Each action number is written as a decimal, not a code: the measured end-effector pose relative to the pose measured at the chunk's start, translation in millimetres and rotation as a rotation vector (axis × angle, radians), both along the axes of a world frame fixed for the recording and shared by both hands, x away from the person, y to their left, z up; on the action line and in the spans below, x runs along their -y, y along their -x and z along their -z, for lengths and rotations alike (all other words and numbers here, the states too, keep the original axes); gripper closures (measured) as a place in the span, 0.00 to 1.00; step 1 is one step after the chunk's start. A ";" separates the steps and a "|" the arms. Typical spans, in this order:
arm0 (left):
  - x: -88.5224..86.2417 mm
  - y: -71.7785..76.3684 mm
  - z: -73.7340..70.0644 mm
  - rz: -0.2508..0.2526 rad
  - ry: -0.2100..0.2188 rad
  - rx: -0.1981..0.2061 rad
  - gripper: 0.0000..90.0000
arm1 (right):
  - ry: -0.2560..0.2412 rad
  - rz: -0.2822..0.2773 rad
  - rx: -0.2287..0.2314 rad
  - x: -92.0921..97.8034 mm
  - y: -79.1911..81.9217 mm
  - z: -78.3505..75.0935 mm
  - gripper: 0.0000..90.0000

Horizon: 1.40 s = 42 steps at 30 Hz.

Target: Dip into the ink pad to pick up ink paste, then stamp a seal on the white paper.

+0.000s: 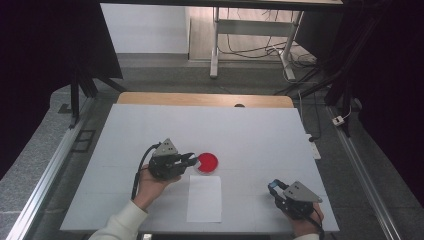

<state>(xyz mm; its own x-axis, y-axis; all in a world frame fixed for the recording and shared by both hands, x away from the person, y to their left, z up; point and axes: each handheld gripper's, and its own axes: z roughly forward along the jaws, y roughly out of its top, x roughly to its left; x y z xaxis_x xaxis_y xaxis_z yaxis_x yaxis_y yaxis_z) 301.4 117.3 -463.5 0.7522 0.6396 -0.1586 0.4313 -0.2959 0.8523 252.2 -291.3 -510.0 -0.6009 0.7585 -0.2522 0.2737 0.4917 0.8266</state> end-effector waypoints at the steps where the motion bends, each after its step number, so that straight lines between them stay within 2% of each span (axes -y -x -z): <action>1: -0.6 0.7 -0.1 0.002 0.001 -0.002 0.83 | -0.001 0.000 0.000 0.0 0.0 0.0 0.72; 19: -9.5 12.0 0.8 0.026 0.007 -0.025 0.83 | 0.000 -0.005 0.000 0.0 -0.1 -0.1 0.72; 42: -11.9 26.8 2.2 0.057 0.014 -0.040 0.83 | 0.001 -0.007 0.004 0.8 0.1 -0.9 0.72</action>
<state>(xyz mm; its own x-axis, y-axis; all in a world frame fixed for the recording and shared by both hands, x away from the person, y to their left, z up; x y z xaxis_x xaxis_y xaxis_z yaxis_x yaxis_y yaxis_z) 274.7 129.2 -465.7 0.7801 0.5936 -0.1976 0.4476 -0.3090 0.8391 252.1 -292.0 -509.2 -0.6048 0.7543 -0.2552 0.2673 0.4942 0.8273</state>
